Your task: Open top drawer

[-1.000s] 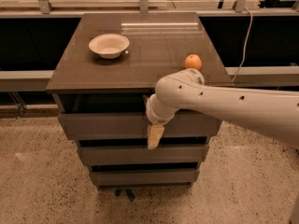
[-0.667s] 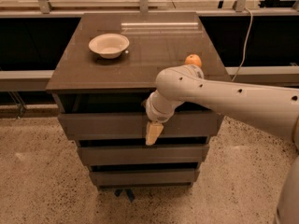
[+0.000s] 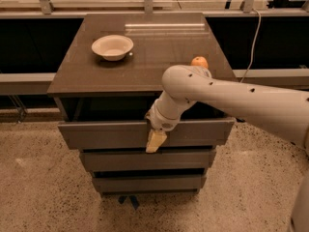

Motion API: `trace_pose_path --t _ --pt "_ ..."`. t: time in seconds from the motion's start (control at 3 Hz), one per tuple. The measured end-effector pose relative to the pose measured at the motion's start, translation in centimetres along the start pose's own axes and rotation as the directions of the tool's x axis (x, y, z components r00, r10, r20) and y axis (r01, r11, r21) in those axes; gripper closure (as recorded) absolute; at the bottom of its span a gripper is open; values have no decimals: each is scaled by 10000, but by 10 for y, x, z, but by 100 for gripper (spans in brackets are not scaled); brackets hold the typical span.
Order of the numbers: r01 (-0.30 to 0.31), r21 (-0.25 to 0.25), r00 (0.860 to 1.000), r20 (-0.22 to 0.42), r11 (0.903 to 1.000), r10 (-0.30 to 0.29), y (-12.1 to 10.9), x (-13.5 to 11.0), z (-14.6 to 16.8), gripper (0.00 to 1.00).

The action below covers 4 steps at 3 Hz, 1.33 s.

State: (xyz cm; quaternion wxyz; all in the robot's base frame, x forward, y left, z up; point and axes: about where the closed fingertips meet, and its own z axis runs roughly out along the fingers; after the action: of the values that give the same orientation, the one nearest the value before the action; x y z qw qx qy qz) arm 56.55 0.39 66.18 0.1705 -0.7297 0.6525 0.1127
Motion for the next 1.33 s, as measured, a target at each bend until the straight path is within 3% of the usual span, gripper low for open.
trace_pose_path --t 0.33,0.67,1.0,1.33 --pt "33 -790 9972 749 9969 26 28 -33 -19 27" --pt "202 -1088 9923 1238 9939 -66 45 -65 -44 26" --pt "-20 -1014 9945 1039 9948 126 50 -67 -47 8" --pt "-398 -893 9986 298 9952 427 48 -43 -31 0"
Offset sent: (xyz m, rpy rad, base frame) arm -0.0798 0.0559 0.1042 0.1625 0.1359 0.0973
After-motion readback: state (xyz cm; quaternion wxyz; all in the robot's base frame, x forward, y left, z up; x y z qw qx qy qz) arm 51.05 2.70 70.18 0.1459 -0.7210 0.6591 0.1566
